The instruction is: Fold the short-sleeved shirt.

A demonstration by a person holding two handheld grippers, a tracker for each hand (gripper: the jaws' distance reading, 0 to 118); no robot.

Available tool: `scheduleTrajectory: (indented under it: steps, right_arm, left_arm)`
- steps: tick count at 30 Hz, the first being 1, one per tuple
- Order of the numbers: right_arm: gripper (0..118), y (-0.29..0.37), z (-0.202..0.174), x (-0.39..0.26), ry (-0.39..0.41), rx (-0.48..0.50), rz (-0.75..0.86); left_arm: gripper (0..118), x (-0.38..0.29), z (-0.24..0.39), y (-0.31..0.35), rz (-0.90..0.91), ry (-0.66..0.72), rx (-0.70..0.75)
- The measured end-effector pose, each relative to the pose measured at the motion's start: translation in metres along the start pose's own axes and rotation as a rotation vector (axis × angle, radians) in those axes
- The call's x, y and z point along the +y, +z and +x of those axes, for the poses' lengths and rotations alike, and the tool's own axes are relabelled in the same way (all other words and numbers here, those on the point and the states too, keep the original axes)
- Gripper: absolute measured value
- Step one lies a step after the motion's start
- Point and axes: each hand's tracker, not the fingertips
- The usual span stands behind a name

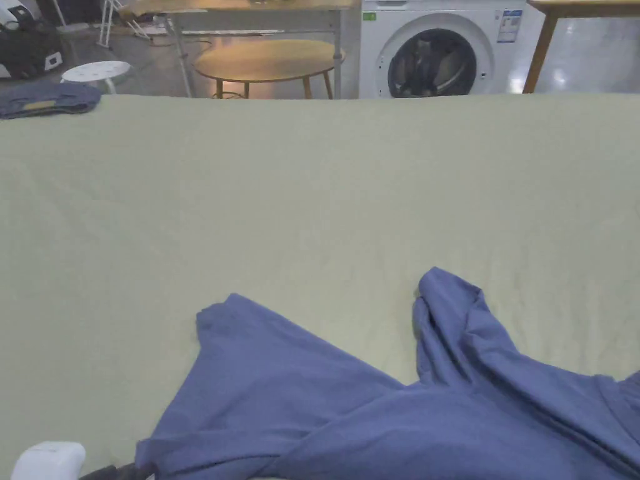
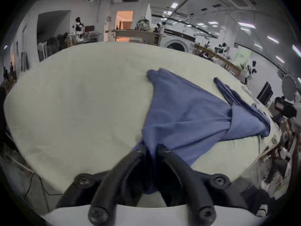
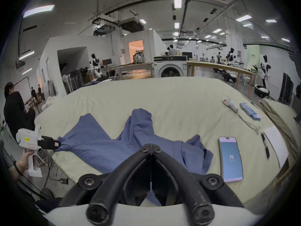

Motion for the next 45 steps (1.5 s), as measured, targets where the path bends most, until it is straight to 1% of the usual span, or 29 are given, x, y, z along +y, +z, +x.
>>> scheduleTrajectory:
  steps: [1, 2, 3, 4, 5, 7, 8, 9, 11, 12, 13, 14, 16, 17, 18, 19, 20, 23, 25, 26, 28, 29, 32, 35, 36, 38, 40, 42, 45]
  right_arm:
    - [0, -0.010, -0.001, 0.008, 0.027, 0.025, -0.021]
    - [9, -0.027, 0.000, 0.019, 0.043, 0.024, -0.076]
    - [35, -0.044, 0.002, 0.029, 0.051, 0.022, -0.137]
    - [66, -0.066, 0.005, 0.039, 0.062, 0.026, -0.209]
    - [85, -0.087, 0.005, 0.047, 0.060, 0.037, -0.259]
    - [85, -0.124, 0.013, 0.061, 0.029, 0.083, -0.351]
    - [85, -0.143, 0.017, 0.066, -0.004, 0.115, -0.423]
    - [85, -0.159, 0.015, 0.070, -0.023, 0.124, -0.471]
    - [85, -0.186, 0.018, 0.069, -0.035, 0.122, -0.516]
    - [85, -0.198, 0.018, 0.068, -0.037, 0.096, -0.542]
    - [85, -0.206, 0.016, 0.066, -0.021, 0.082, -0.567]
    - [76, -0.214, 0.014, 0.063, 0.014, 0.090, -0.586]
    - [39, -0.222, 0.008, 0.056, 0.072, 0.091, -0.620]
    - [30, -0.220, 0.002, 0.052, 0.076, 0.093, -0.627]
    - [28, -0.220, -0.001, 0.049, 0.087, 0.075, -0.623]
    - [19, -0.218, -0.002, 0.049, 0.093, 0.072, -0.611]
    - [6, -0.215, -0.002, 0.051, 0.093, 0.080, -0.605]
    - [6, -0.206, -0.002, 0.054, 0.083, 0.101, -0.591]
    - [6, -0.193, -0.002, 0.060, 0.101, 0.100, -0.547]
    - [6, -0.183, -0.003, 0.067, 0.123, 0.100, -0.510]
    - [6, -0.158, -0.002, 0.086, 0.114, 0.106, -0.439]
    - [6, -0.142, 0.000, 0.096, 0.115, 0.117, -0.390]
    - [6, -0.091, 0.007, 0.136, 0.102, 0.102, -0.228]
    - [6, -0.037, 0.012, 0.173, 0.087, 0.077, -0.071]
    - [6, -0.020, 0.015, 0.185, 0.096, 0.061, -0.026]
    - [6, 0.002, 0.028, 0.205, 0.086, 0.024, 0.052]
    - [6, 0.023, 0.038, 0.224, 0.078, -0.017, 0.110]
    - [5, 0.035, 0.055, 0.240, 0.047, -0.068, 0.191]
    - [5, 0.042, 0.076, 0.261, -0.022, -0.096, 0.255]
  left_arm:
    - [5, -0.001, 0.005, -0.007, -0.019, -0.011, 0.005]
    - [5, -0.001, 0.012, -0.009, -0.034, -0.075, 0.064]
    - [5, 0.001, 0.015, -0.010, -0.041, -0.116, 0.065]
    - [5, 0.003, 0.017, -0.010, -0.048, -0.135, 0.072]
    - [5, 0.005, 0.017, -0.009, -0.053, -0.119, 0.069]
    - [5, 0.006, 0.015, -0.008, -0.061, -0.115, 0.069]
    - [5, 0.006, 0.015, -0.009, -0.062, -0.115, 0.068]
    - [5, 0.006, 0.015, -0.009, -0.063, -0.113, 0.067]
    - [5, 0.005, 0.013, -0.007, -0.061, -0.106, 0.069]
    - [5, 0.005, 0.012, -0.007, -0.060, -0.103, 0.067]
    - [5, 0.005, 0.012, -0.007, -0.058, -0.099, 0.064]
    - [5, 0.005, 0.011, -0.007, -0.056, -0.093, 0.062]
    - [5, 0.005, 0.009, -0.007, -0.059, -0.080, 0.051]
    - [5, 0.005, 0.008, -0.007, -0.058, -0.076, 0.048]
    - [5, 0.004, 0.007, -0.007, -0.056, -0.071, 0.044]
    - [5, 0.003, 0.005, -0.007, -0.057, -0.061, 0.040]
    - [5, 0.003, 0.003, -0.007, -0.055, -0.053, 0.034]
    - [5, 0.003, -0.002, -0.006, -0.048, -0.005, 0.010]
    - [5, 0.004, -0.011, -0.004, -0.045, 0.032, -0.036]
    - [4, 0.007, -0.018, 0.000, -0.025, 0.070, -0.072]
    - [4, 0.016, -0.027, 0.015, 0.052, 0.145, -0.107]
    - [4, 0.026, -0.028, 0.027, 0.101, 0.150, -0.115]
    - [4, 0.070, -0.021, 0.065, 0.261, 0.115, -0.185]
    - [4, 0.125, 0.000, 0.095, 0.377, -0.008, -0.185]
    - [4, 0.144, 0.004, 0.104, 0.399, -0.025, -0.191]
    - [4, 0.179, 0.011, 0.117, 0.454, -0.057, -0.189]
    - [4, 0.211, 0.015, 0.127, 0.495, -0.086, -0.159]
    - [3, 0.243, 0.016, 0.135, 0.515, -0.092, -0.135]
    - [3, 0.283, 0.015, 0.146, 0.557, -0.078, -0.104]
